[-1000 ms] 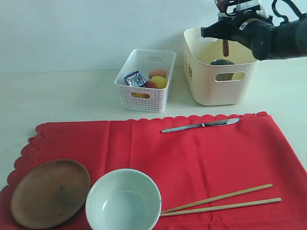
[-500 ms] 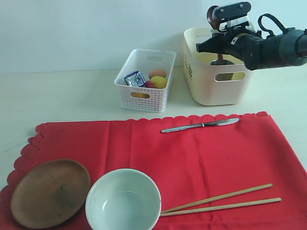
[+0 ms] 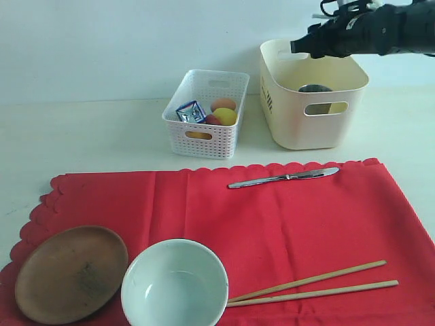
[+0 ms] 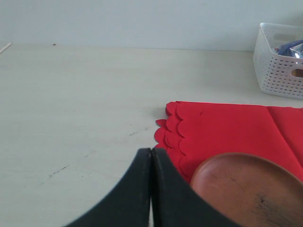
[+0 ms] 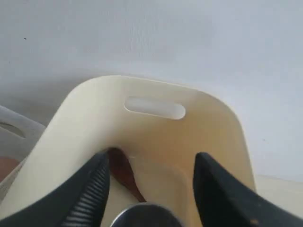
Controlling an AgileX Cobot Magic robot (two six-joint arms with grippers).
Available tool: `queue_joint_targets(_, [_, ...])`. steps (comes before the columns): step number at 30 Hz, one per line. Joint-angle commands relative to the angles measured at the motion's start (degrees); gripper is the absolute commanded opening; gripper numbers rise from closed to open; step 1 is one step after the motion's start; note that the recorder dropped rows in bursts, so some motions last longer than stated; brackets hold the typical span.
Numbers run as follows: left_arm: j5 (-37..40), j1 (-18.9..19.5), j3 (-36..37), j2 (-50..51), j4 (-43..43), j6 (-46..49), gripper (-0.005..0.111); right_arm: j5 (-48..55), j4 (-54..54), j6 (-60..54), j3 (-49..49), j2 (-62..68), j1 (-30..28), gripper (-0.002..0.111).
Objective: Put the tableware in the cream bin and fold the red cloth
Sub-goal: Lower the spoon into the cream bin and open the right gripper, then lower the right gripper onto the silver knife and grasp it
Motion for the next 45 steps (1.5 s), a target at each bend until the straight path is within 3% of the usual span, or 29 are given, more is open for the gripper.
queue_joint_targets(1, [-0.6, 0.2, 0.0, -0.4, 0.0, -0.1, 0.000, 9.9, -0.3, 0.1, -0.4, -6.0, -0.1, 0.053])
queue_joint_targets(11, [-0.6, 0.2, 0.0, -0.4, 0.0, -0.1, 0.000, 28.8, -0.2, 0.1, -0.4, -15.3, -0.1, 0.053])
queue_joint_targets(18, [-0.6, 0.2, 0.0, -0.4, 0.0, -0.1, 0.000, 33.1, 1.4, -3.2, 4.4, -21.6, -0.1, 0.053])
queue_joint_targets(28, [-0.6, 0.2, 0.0, -0.4, 0.0, -0.1, 0.000, 37.0, 13.8, -22.2, 14.3, -30.5, -0.1, 0.053])
queue_joint_targets(41, [-0.6, 0.2, 0.0, -0.4, 0.0, -0.1, 0.000, 51.8, 36.5, -48.0, 14.6, -27.9, -0.1, 0.053])
queue_joint_targets(45, [-0.6, 0.2, 0.0, -0.4, 0.0, -0.1, 0.000, 55.0, 38.4, -58.2, 14.6, -24.9, 0.0, 0.053])
